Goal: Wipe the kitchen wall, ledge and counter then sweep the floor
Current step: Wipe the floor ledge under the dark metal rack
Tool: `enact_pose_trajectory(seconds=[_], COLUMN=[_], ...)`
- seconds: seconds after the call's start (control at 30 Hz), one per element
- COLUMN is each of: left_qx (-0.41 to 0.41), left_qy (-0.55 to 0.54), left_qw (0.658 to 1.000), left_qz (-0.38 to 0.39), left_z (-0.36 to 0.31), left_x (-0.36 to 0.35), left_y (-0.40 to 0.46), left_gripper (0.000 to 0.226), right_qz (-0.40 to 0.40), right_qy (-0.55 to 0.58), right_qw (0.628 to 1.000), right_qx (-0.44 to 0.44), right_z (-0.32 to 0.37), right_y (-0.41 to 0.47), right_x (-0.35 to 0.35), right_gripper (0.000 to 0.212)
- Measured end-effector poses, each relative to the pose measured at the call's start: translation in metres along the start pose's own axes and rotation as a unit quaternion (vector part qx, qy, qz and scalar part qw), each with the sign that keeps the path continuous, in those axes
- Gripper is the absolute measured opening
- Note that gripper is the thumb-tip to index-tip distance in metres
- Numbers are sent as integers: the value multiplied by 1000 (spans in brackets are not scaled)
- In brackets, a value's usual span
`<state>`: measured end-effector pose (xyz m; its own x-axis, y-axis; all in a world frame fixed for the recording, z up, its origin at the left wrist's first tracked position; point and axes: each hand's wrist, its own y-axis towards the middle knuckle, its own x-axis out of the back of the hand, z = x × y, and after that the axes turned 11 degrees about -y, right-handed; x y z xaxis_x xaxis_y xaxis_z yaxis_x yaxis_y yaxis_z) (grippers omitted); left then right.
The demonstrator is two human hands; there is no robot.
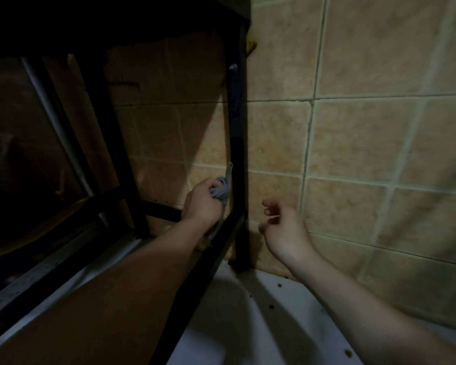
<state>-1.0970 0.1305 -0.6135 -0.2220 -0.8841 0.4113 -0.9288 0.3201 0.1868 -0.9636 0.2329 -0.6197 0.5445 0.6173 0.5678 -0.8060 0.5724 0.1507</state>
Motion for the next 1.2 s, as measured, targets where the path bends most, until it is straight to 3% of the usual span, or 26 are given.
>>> enact_pose_trajectory(seconds=[0.13, 0.23, 0.4, 0.63, 0.8, 0.93, 1.0, 1.1, 1.2], left_qx=[-9, 32, 151, 224, 233, 229, 219, 210, 208], left_qy=[-76, -142, -292, -371, -325, -241, -216, -162, -73], left_qw=[997, 989, 944, 897, 911, 937, 943, 956, 972], left_qz=[-5, 0, 22, 86, 106, 111, 127, 123, 80], left_z=[-28, -42, -48, -23, 11, 43, 57, 75, 95], left_x=[6, 2, -18, -60, -81, -96, -103, -112, -116], left_y=[-25, -48, -90, -133, -153, -162, -165, -164, -161], left_gripper=[42, 36, 44, 58, 60, 57, 50, 22, 36], right_qz=[-4, -11, -9, 49, 128, 186, 179, 136, 103], right_qy=[-17, -22, -25, 42, 61, 112, 101, 61, 2], right_qw=[1000, 1000, 999, 988, 964, 942, 943, 948, 960], right_qx=[-1, -12, -33, -139, -224, -257, -261, -281, -260], right_z=[9, 15, 11, -33, -75, -104, -115, -132, -141], right_y=[-21, -33, -53, -69, -84, -89, -88, -80, -71], right_x=[20, 32, 43, 39, 34, 24, 12, -6, -15], right_gripper=[43, 45, 44, 40, 8, 13, 15, 14, 11])
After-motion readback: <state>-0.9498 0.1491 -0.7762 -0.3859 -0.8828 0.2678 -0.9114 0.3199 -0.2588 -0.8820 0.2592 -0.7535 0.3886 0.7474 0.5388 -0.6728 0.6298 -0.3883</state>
